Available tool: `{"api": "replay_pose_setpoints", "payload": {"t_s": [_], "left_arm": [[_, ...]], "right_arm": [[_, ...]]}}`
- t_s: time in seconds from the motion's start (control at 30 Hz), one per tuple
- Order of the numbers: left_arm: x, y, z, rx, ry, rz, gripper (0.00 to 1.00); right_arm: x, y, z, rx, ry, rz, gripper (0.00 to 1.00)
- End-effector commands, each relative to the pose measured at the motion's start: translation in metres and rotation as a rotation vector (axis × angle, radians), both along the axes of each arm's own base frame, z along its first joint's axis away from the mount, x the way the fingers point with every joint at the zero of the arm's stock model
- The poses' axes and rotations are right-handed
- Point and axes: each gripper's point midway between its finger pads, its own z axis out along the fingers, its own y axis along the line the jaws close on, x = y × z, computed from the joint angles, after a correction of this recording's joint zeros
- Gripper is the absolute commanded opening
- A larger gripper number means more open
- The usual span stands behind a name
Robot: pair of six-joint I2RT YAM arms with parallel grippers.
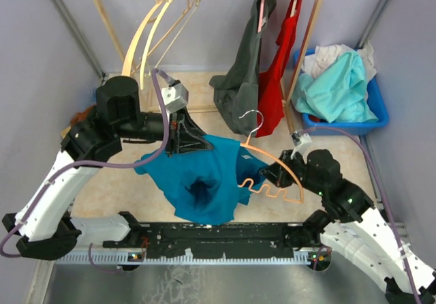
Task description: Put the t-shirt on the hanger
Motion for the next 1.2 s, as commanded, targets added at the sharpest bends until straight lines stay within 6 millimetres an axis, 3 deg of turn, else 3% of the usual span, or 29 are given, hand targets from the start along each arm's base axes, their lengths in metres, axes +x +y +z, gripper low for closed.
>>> {"api": "replay_pose_setpoints", "payload": {"t_s": [0.0, 0.33, 1.17], "left_arm": [[0.016, 0.001, 0.026, -0.083, -0.13, 0.078, 0.0], [0.034, 0.015, 0.019, -0.028, -0.184, 0.2, 0.0], [0.032, 0.04, 0.047, -0.094, -0.311, 0.293, 0.0]], "right_arm": [[-0.01, -0.003, 0.002, 0.016, 0.014, 0.014, 0.0], [-0.011, -0.018, -0.005, -0.024, 0.04, -0.054, 0.0], [-0.035, -0.04, 0.007, -0.061, 0.046, -0.057, 0.0]]}}
